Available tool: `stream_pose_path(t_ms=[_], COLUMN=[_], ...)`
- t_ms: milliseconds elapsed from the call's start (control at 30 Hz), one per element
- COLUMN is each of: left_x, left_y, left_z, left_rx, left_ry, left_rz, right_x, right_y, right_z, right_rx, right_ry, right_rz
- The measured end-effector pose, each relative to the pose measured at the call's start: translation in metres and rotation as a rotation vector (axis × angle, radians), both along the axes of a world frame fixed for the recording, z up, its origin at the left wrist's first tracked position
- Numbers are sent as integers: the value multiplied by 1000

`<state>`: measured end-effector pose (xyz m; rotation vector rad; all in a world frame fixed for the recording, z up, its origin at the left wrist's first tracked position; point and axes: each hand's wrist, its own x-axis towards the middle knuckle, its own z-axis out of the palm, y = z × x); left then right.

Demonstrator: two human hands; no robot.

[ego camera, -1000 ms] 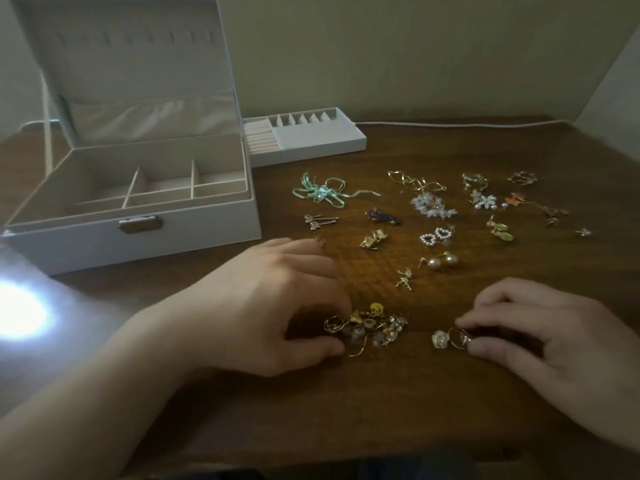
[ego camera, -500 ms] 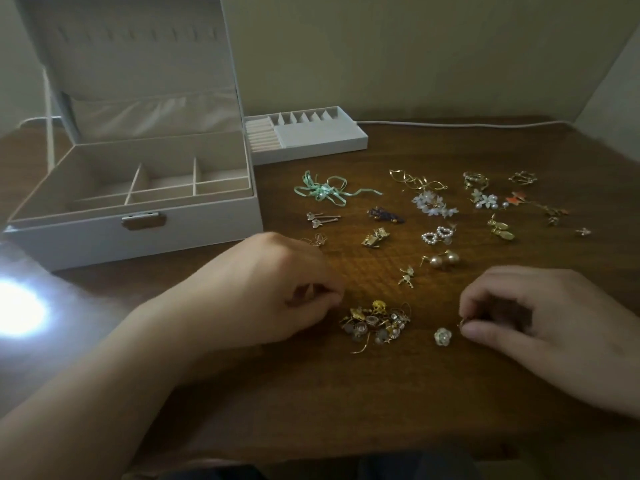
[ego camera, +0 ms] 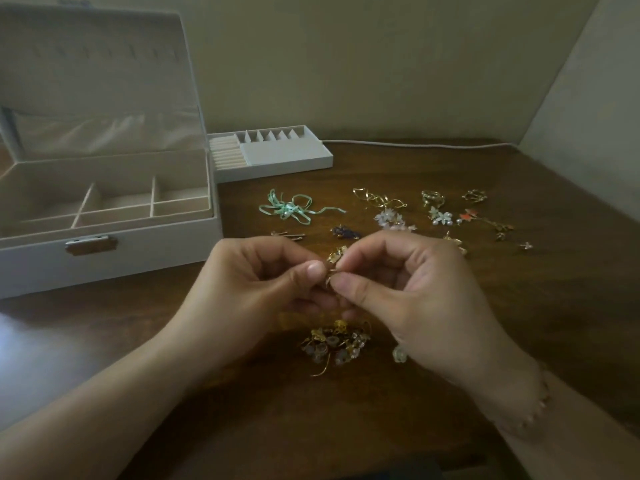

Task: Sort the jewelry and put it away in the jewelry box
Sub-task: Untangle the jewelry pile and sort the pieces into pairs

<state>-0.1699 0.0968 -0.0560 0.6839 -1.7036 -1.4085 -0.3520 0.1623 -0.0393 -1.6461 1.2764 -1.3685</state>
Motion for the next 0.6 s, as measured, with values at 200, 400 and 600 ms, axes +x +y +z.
stream_pose_path(t_ms=[200,400,600], left_x=[0,-1,5], left_y=[3,-3,-5], left_z=[-3,-5,-7], left_rx=[-611,-706,-684], left_ry=[-357,-428,-541], left_rz=[99,114,-89], right_x=[-84,-144,-134], right_y=[-6,-21,-22], right_z=[3,-13,-16], right_rx=[34,342,213], right_ry=[139,511,695], right_rz=[-274,-478,-575])
